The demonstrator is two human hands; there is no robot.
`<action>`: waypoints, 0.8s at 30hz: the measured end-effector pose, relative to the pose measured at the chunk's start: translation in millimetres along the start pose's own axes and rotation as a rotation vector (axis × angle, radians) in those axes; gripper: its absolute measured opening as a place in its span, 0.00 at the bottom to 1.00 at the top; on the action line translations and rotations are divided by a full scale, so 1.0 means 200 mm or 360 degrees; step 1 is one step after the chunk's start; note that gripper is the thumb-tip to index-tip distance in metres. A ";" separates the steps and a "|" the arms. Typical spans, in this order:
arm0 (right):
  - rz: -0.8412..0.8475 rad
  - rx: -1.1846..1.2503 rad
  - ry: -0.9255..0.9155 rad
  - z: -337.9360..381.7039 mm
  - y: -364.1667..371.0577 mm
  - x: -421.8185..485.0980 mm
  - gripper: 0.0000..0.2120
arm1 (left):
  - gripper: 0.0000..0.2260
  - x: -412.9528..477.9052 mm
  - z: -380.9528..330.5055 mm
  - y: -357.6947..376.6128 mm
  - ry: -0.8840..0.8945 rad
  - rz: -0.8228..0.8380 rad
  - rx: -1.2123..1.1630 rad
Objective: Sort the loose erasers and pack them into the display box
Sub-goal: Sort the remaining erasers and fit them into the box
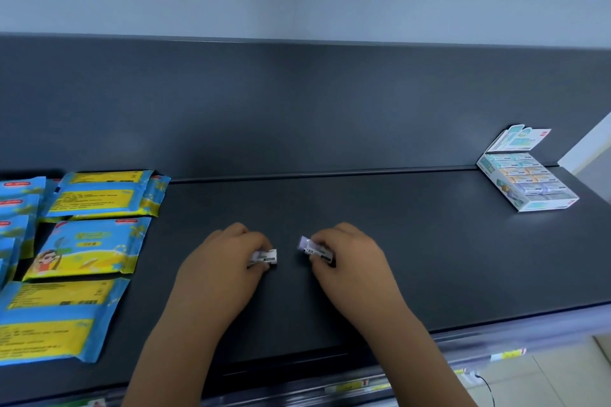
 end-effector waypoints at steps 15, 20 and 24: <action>-0.0162 0.0112 0.0065 -0.52 -0.19 -0.05 0.11 | 0.10 0.09 -0.46 0.25 0.0271 -0.0419 -0.0193; -0.0233 0.0154 0.0073 -0.90 -0.36 -0.04 0.10 | 0.11 0.20 -0.77 0.47 0.0329 -0.0516 -0.0226; -0.0278 0.0169 0.0090 -1.28 -0.53 -0.02 0.10 | 0.10 0.31 -1.10 0.75 0.0347 -0.0409 -0.0247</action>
Point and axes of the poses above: each hand's wrist, its own x-axis towards the middle knuckle, its own y-axis out of the palm, z = x × y, the point moved 3 cm from there along x, towards the middle knuckle, and after that the axes turned 13 degrees about -x, right-handed, at the moved point
